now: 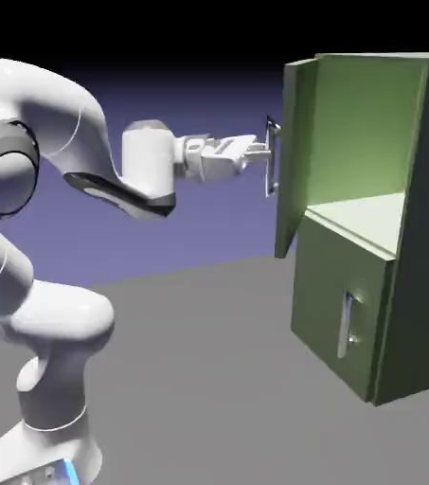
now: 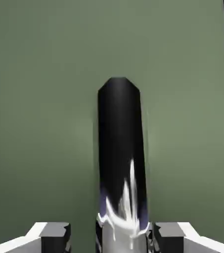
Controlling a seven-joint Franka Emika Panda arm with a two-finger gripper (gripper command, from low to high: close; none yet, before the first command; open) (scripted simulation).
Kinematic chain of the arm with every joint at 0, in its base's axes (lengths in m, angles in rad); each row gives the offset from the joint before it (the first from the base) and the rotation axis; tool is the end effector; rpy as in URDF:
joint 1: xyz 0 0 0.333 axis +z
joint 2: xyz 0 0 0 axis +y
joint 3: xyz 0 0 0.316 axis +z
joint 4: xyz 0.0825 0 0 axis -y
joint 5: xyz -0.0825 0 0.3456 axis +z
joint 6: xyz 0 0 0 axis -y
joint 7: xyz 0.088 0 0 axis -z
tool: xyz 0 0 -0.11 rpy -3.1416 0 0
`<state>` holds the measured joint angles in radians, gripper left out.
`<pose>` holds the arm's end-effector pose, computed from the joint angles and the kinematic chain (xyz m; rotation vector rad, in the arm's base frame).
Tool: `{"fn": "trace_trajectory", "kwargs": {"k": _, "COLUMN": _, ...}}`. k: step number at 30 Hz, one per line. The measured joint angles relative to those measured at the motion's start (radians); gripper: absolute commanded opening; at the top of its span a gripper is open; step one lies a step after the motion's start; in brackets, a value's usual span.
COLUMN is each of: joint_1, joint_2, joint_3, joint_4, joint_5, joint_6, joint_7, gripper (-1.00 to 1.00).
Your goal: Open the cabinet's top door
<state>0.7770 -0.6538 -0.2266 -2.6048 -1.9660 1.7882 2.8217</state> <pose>0.3467 0.0985 0.5557 -1.4848 1.2958 -2.2565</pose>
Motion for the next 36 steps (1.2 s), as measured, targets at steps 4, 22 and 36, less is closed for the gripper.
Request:
{"fn": "trace_trajectory", "kwargs": {"k": 4, "joint_1": -0.145, "joint_2": 0.028, "joint_3": 0.080, "joint_4": 0.015, "joint_5": -0.015, "joint_6": 0.115, "joint_7": 0.041, "gripper": -1.00}}
{"fn": "trace_trajectory", "kwargs": {"k": 22, "joint_1": -0.797, "joint_2": 0.008, "joint_3": 0.449, "joint_4": 0.054, "joint_5": 0.045, "joint_6": 0.633, "joint_7": 0.076, "gripper": -1.00}}
{"fn": "trace_trajectory", "kwargs": {"k": 36, "joint_1": -1.136, "joint_2": -0.179, "joint_3": 0.801, "joint_4": 0.022, "joint_5": 0.477, "joint_6": 0.716, "joint_7": -0.047, "gripper": -1.00}}
